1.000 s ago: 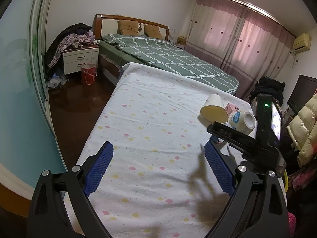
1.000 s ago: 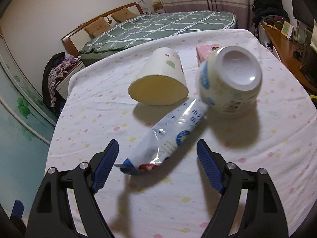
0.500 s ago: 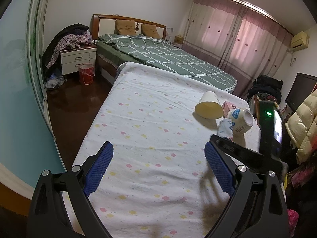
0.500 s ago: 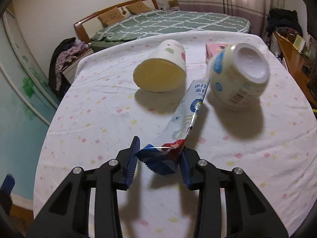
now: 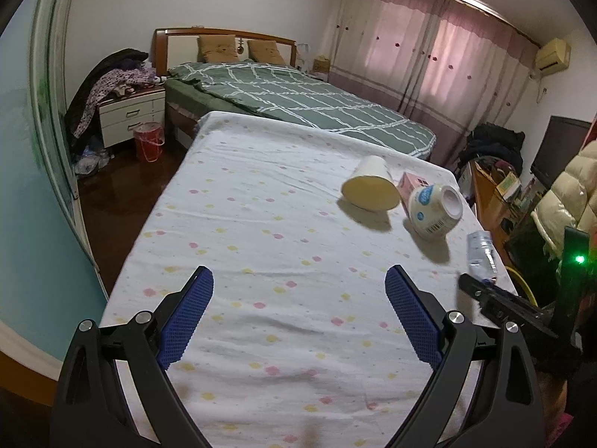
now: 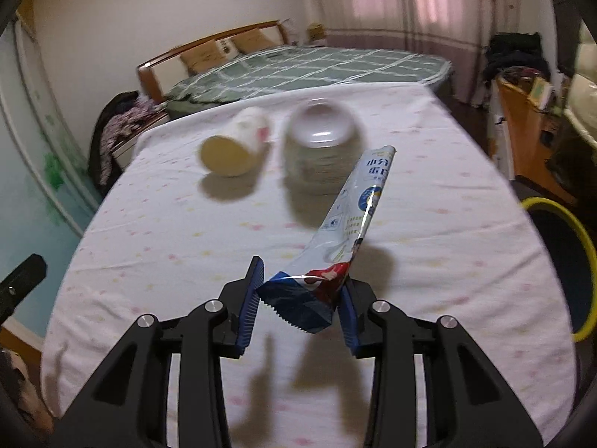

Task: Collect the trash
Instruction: 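Carry the foil pouch over the bin and open the right tool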

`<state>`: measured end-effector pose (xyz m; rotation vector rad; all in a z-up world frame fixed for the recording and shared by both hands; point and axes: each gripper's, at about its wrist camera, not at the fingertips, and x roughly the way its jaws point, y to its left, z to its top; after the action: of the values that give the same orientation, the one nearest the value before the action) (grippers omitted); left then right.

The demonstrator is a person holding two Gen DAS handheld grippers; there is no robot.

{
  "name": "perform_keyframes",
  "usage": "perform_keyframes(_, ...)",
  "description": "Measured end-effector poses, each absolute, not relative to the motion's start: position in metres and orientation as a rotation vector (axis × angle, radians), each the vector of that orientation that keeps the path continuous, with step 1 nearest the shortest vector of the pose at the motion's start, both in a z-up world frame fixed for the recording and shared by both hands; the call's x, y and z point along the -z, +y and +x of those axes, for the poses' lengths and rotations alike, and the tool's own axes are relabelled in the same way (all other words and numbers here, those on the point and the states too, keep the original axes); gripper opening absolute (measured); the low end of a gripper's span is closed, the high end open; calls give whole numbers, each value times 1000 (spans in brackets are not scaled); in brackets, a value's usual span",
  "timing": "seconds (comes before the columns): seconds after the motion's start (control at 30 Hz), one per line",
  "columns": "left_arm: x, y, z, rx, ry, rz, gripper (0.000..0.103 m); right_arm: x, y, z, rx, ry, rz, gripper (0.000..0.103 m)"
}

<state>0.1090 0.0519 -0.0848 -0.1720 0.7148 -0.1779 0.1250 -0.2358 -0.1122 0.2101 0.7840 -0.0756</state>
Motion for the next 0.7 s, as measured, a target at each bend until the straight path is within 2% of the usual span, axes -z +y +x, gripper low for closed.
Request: perform_keyframes(0.7,90,-24,128,278,767,-62,92,120,-433,82,579,720,383,37)
